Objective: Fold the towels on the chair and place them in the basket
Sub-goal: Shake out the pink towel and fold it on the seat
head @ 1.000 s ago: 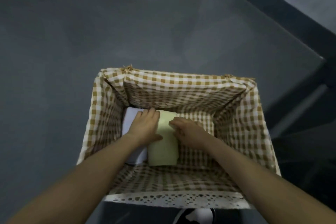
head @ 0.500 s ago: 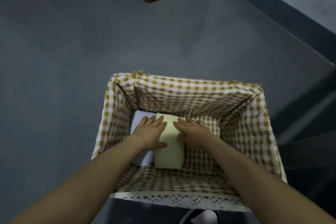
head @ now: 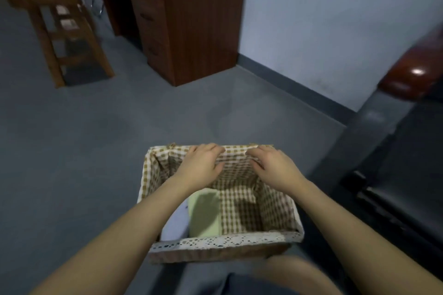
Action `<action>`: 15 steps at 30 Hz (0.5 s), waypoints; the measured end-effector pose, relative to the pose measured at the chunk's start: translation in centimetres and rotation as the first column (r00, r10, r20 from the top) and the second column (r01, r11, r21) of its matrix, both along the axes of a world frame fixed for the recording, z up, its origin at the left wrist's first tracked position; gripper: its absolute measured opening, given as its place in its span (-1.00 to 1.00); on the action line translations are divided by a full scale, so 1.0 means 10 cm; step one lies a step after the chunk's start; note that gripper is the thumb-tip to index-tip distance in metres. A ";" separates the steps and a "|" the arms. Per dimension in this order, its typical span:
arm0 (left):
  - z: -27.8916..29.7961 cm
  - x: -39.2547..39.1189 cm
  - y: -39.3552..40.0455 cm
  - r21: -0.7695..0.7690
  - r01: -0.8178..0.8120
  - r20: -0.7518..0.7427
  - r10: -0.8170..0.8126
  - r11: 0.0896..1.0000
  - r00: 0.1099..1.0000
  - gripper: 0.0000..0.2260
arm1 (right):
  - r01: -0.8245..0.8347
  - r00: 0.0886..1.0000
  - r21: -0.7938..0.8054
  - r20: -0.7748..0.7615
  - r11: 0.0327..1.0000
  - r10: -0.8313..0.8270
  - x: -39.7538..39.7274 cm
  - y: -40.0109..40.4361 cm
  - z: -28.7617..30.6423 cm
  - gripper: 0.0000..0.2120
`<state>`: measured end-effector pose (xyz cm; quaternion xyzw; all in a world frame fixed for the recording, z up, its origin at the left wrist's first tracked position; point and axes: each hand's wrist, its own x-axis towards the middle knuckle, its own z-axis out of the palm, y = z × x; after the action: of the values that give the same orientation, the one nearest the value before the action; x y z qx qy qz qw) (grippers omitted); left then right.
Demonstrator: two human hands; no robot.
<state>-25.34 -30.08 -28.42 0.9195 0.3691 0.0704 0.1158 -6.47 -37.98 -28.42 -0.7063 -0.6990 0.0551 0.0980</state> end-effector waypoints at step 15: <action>1.58 2.24 -1.55 0.275 0.475 0.261 -0.540 0.836 0.800 -0.66 | 0.578 0.766 0.416 0.021 0.702 -0.643 1.50 -2.49 1.54 -0.74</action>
<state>-2.95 -45.61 -12.60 0.9665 0.0748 0.2247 0.0992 8.50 -62.89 -12.98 -0.8664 -0.4265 -0.1774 0.1897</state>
